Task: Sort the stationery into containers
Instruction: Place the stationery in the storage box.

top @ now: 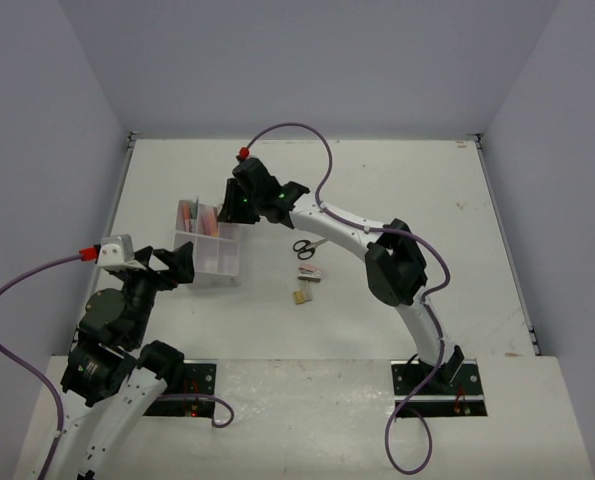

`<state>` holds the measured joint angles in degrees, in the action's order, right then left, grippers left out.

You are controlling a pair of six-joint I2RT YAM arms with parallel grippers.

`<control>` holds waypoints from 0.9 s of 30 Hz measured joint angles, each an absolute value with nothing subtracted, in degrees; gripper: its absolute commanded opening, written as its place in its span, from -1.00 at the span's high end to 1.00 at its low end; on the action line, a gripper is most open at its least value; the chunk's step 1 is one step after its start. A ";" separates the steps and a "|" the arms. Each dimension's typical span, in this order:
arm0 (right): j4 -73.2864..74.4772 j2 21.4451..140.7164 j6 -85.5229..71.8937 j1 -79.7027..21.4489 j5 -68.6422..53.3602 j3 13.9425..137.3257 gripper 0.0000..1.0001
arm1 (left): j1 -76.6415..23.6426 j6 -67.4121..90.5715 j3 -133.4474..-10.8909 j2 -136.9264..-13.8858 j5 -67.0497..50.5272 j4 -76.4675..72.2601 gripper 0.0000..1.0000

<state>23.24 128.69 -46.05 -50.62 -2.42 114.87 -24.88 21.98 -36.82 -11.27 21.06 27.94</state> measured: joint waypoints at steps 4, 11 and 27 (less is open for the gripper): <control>23.25 129.26 -46.07 -50.62 -2.42 114.91 0.44 | -24.88 21.98 -36.82 -11.27 21.08 27.94 -1.00; 23.59 131.56 -46.14 -50.62 -2.42 115.09 0.26 | -24.88 21.97 -36.82 -11.27 21.08 27.94 -1.00; 24.51 131.62 -46.40 -50.62 -1.91 114.70 -0.24 | -24.88 21.96 -36.82 -11.27 21.09 27.96 -1.00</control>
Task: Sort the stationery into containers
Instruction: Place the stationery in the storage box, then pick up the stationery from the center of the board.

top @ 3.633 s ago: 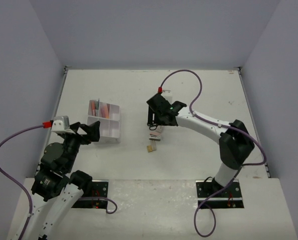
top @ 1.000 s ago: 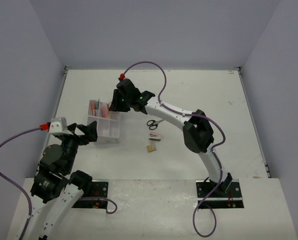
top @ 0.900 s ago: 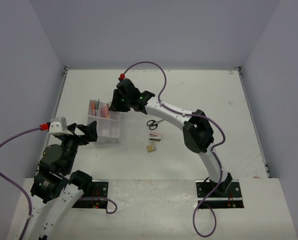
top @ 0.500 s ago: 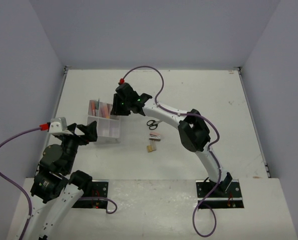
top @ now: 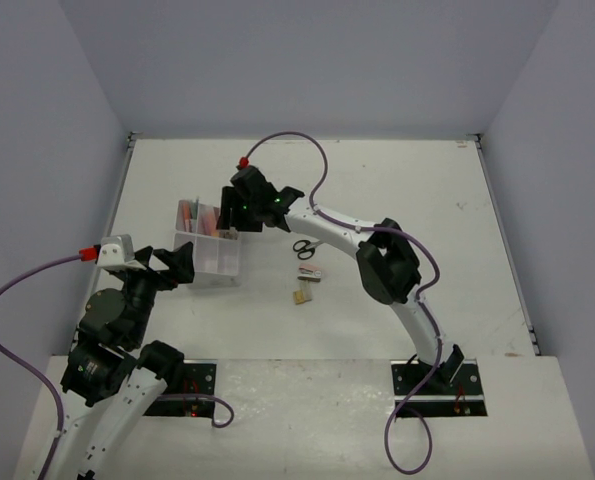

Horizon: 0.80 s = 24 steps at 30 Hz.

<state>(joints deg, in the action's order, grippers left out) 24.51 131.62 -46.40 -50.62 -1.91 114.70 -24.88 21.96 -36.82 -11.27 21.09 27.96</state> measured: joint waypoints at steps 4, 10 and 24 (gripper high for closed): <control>23.83 127.15 -45.46 -50.62 -0.26 108.96 -0.26 | -24.88 21.98 -36.82 -11.25 21.18 27.97 -1.00; 25.42 110.31 -40.12 -50.61 5.95 94.48 -0.30 | -24.88 21.98 -36.82 -11.22 21.23 27.97 -1.00; 38.48 93.58 -39.66 -55.90 15.97 73.41 0.37 | -24.88 21.96 -36.82 -11.35 21.21 27.97 -1.00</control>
<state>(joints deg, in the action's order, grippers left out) 38.48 93.58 -39.66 -55.90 15.97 73.41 -24.88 21.96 -36.82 -11.35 21.21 27.97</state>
